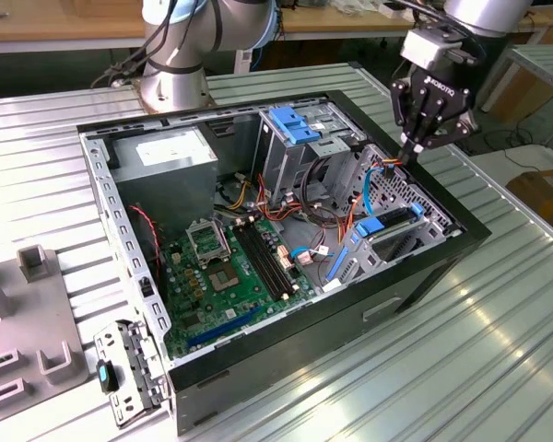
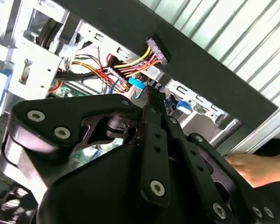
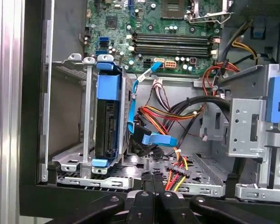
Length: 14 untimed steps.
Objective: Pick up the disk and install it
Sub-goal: 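Insert the first disk wire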
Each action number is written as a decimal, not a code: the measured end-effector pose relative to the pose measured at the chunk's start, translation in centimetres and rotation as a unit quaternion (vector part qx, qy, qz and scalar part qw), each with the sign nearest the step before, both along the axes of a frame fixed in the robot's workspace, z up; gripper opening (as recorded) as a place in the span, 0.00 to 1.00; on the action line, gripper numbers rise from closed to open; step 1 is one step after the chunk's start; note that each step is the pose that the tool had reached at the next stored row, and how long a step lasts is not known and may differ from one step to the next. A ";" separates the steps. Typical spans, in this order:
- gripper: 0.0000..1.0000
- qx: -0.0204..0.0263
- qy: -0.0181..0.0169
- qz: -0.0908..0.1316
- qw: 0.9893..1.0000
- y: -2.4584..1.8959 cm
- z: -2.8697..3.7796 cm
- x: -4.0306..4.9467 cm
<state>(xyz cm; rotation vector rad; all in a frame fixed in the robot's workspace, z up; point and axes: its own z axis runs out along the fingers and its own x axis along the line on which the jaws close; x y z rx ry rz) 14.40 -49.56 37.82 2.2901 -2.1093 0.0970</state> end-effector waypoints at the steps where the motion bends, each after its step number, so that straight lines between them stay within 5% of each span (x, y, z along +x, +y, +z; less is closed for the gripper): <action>1: 0.11 0.000 0.000 0.018 1.000 0.02 -0.09 0.00; 3: 0.11 0.000 0.000 0.051 0.999 0.02 -0.19 0.02; 4: 0.11 0.000 0.000 0.075 0.997 0.02 -0.23 0.03; 6: 0.11 -0.006 -0.003 0.087 0.996 0.39 -0.24 0.14; 7: 0.11 -0.007 -0.010 0.093 0.996 0.47 -0.25 0.15; 8: 0.11 -0.007 -0.011 0.101 0.995 0.47 -0.25 0.16; 12: 0.11 -0.008 -0.019 0.147 0.989 0.47 -0.24 0.15; 14: 0.11 -0.008 -0.022 0.175 0.984 0.48 -0.25 0.16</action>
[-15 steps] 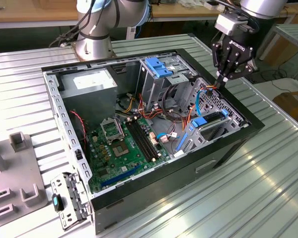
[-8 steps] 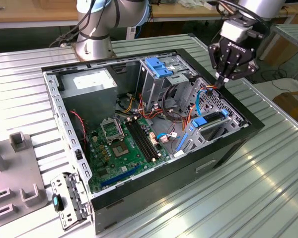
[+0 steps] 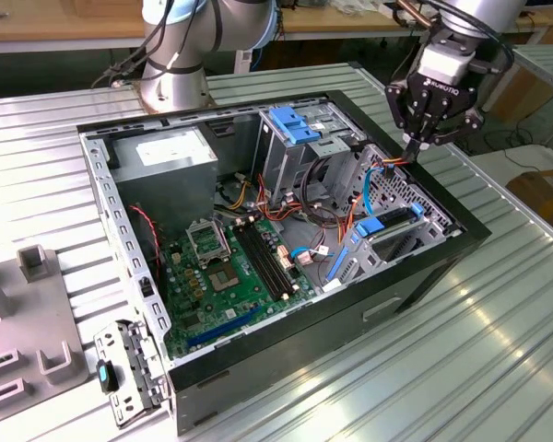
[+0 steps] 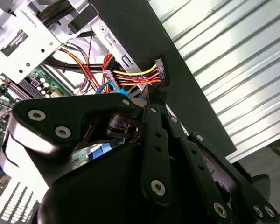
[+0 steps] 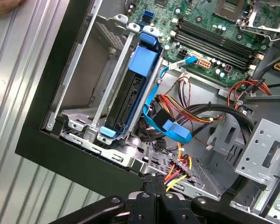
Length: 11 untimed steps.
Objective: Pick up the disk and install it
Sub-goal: 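Insert the first disk wire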
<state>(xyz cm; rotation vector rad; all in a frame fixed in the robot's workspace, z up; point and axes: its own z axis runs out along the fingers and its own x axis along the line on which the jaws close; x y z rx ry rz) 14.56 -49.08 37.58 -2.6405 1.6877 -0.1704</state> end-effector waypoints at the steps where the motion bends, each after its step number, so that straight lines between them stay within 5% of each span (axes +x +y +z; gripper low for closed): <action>1: 0.11 0.000 0.000 0.011 1.000 0.00 -0.01 0.00; 5: 0.11 0.000 0.000 0.052 0.999 0.00 -0.07 0.01; 8: 0.11 0.000 0.000 0.107 0.994 0.00 -0.17 0.03; 10: 0.18 0.000 0.000 0.124 0.992 0.00 -0.20 0.03; 11: 0.18 0.000 0.000 0.141 0.990 0.00 -0.24 0.04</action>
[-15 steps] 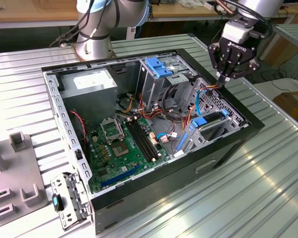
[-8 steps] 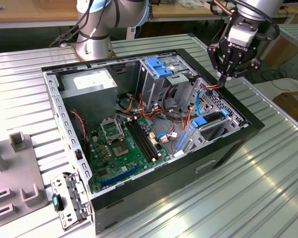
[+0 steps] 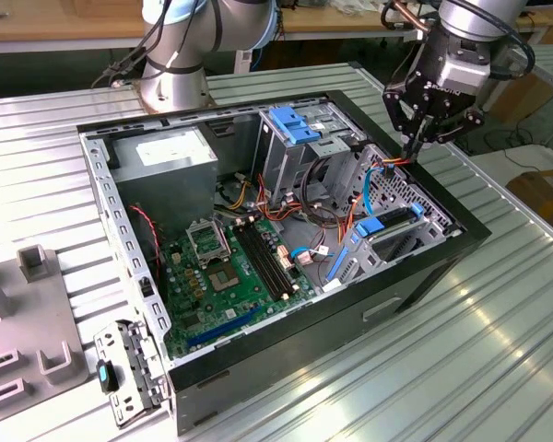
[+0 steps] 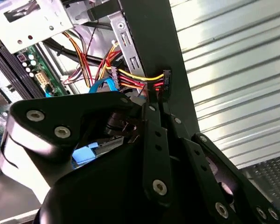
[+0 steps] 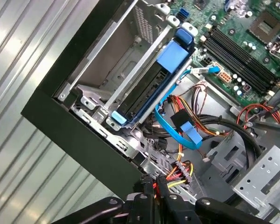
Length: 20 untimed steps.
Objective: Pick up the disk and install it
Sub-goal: 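Insert the first disk wire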
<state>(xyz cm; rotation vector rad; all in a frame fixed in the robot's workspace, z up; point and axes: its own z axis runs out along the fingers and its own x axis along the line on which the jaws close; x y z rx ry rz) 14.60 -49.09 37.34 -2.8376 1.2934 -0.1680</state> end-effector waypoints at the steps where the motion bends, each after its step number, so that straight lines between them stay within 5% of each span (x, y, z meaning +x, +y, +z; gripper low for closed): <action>1: 0.18 0.000 0.000 0.008 1.000 0.00 -0.02 0.00; 5: 0.27 -0.001 0.000 0.051 0.999 0.00 -0.12 0.06; 6: 0.33 -0.003 0.000 0.057 0.998 0.00 -0.14 0.08; 10: 0.33 -0.016 0.000 0.077 0.997 0.00 -0.17 0.36; 12: 0.33 -0.016 0.000 0.092 0.996 0.00 -0.19 0.42; 13: 0.33 -0.016 0.000 0.105 0.994 0.00 -0.23 0.44; 15: 0.33 -0.016 -0.001 0.148 0.989 0.00 -0.33 0.46; 17: 0.33 -0.016 -0.001 0.166 0.986 0.00 -0.35 0.46; 20: 0.33 -0.015 -0.002 0.202 0.979 0.00 -0.43 0.47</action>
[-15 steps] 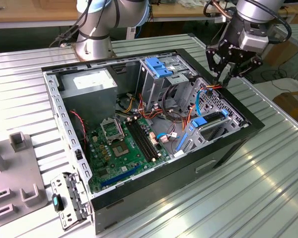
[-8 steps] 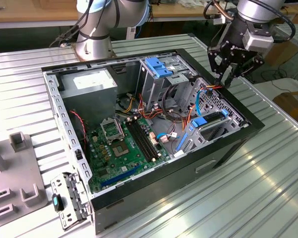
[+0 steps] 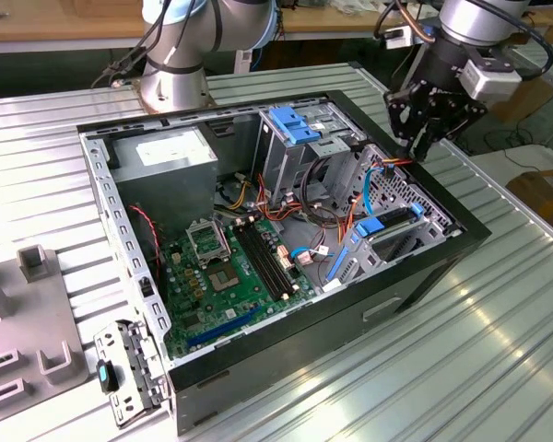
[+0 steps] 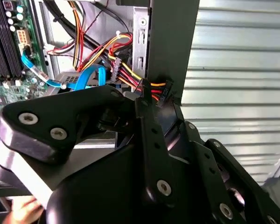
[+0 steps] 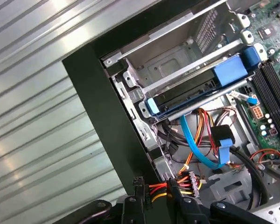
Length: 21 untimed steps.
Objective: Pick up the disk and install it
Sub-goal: 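Insert the first disk wire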
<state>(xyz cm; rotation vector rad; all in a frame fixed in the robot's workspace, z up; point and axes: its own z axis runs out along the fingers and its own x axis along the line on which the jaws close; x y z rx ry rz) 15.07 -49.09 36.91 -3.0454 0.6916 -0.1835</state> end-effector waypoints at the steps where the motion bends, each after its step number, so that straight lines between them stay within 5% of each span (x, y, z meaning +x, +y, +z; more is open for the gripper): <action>1: 0.33 0.000 0.000 0.017 1.000 0.00 -0.08 0.01; 3: 0.33 0.000 -0.001 0.030 1.000 0.11 -0.15 0.19; 5: 0.33 -0.009 -0.001 0.031 0.999 0.95 0.03 0.49; 7: 0.33 -0.013 0.000 0.031 0.999 1.19 0.04 0.50; 11: 0.33 -0.013 0.000 0.039 0.999 1.27 0.05 0.50; 15: 0.33 -0.015 -0.002 0.069 0.998 1.28 0.03 0.63; 19: 0.33 -0.016 -0.012 0.081 0.997 1.28 -0.09 0.62; 20: 0.33 -0.017 -0.018 0.082 0.996 1.27 -0.24 0.44; 21: 0.33 -0.017 -0.018 0.084 0.996 1.12 -0.37 0.36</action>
